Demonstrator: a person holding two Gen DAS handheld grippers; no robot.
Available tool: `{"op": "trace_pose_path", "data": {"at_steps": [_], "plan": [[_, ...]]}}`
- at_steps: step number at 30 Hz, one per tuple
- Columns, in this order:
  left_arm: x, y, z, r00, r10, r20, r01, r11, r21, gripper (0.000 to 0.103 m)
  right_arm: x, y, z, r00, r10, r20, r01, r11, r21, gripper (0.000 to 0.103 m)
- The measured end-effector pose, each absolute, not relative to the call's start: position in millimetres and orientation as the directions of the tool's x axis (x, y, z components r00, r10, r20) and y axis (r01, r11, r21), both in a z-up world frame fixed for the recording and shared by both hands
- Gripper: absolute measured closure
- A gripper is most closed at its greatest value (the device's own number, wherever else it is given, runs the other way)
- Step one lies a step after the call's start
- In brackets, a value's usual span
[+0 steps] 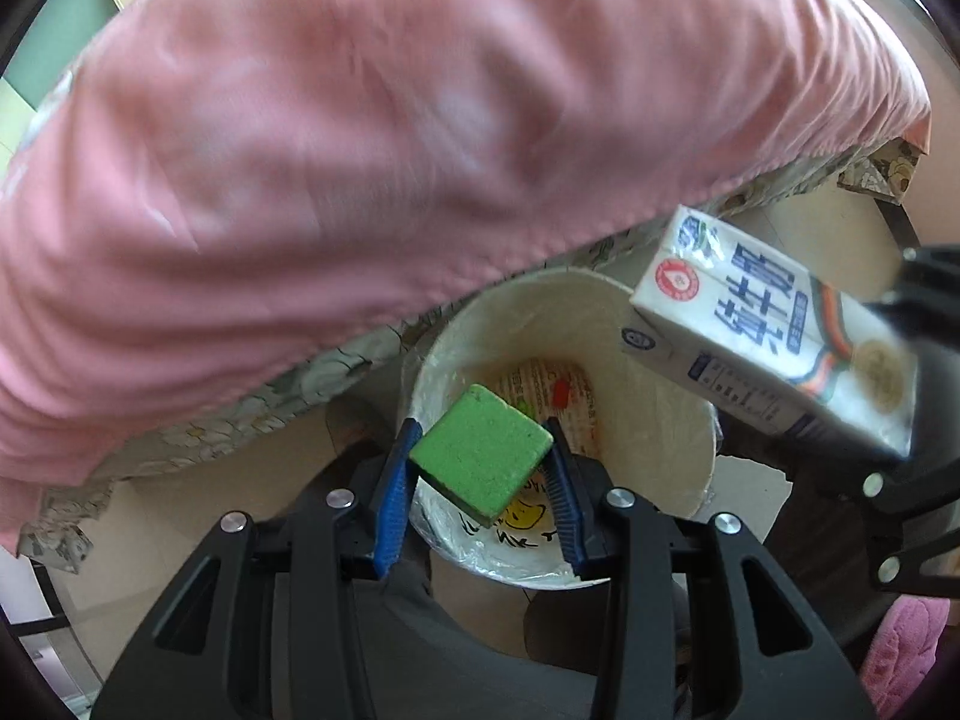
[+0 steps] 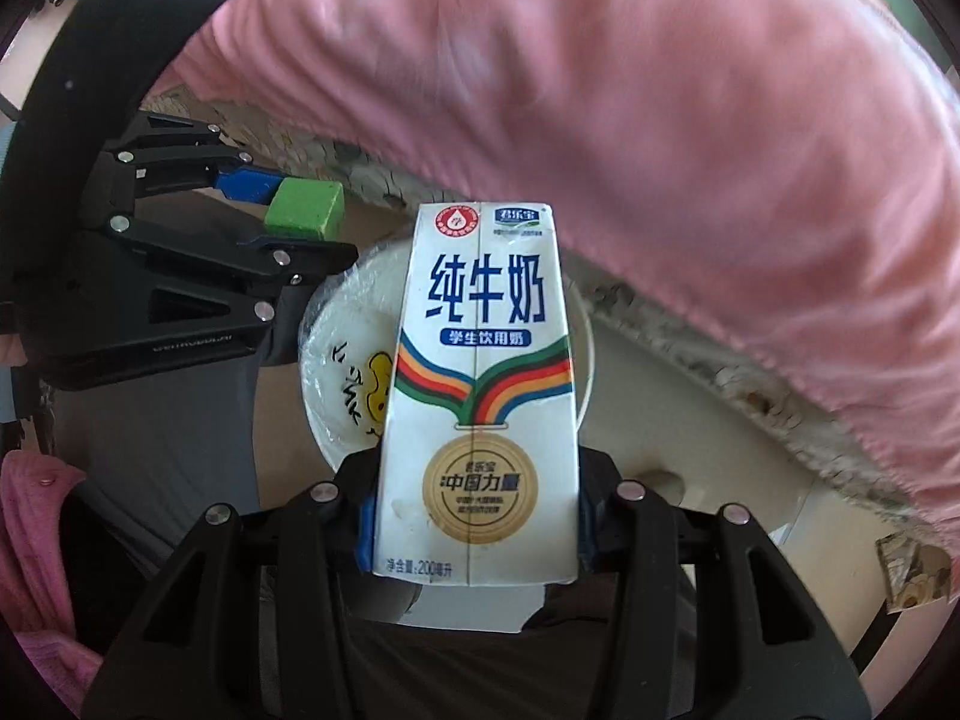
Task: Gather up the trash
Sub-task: 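Carry the green block and milk carton in both tools over the white bin, then open both tools to drop the green block and milk carton into the bin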
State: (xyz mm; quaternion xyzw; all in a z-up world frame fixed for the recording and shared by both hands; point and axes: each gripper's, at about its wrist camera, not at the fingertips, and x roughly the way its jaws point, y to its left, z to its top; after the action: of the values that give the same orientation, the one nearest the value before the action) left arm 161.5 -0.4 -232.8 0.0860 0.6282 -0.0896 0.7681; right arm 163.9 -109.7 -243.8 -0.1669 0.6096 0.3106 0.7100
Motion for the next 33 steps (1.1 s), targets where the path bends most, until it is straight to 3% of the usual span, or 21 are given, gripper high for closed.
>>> {"op": "trace_pose_path", "data": {"at_steps": [15,29,33], "plan": [[166.9,-3.7,-336.8,0.000,-0.066,-0.998,0.182,0.981,-0.065,0.060,166.6,-97.4,-365.1,-0.136,0.162,-0.977,-0.513,0.832,0.209,0.055],[175.5,-6.5,-388.0,-0.122,-0.106,-0.987,0.128,0.984,-0.121,0.060,184.6,-88.4,-418.4,-0.211,0.118,-0.970,-0.446,0.872,0.202,0.054],[177.6,-11.5,-391.5,-0.128,-0.095,-0.987,0.130,0.985,-0.112,0.045,179.9,-95.9,-420.6,-0.212,0.114,-0.971,-0.434,0.879,0.198,0.044]]}}
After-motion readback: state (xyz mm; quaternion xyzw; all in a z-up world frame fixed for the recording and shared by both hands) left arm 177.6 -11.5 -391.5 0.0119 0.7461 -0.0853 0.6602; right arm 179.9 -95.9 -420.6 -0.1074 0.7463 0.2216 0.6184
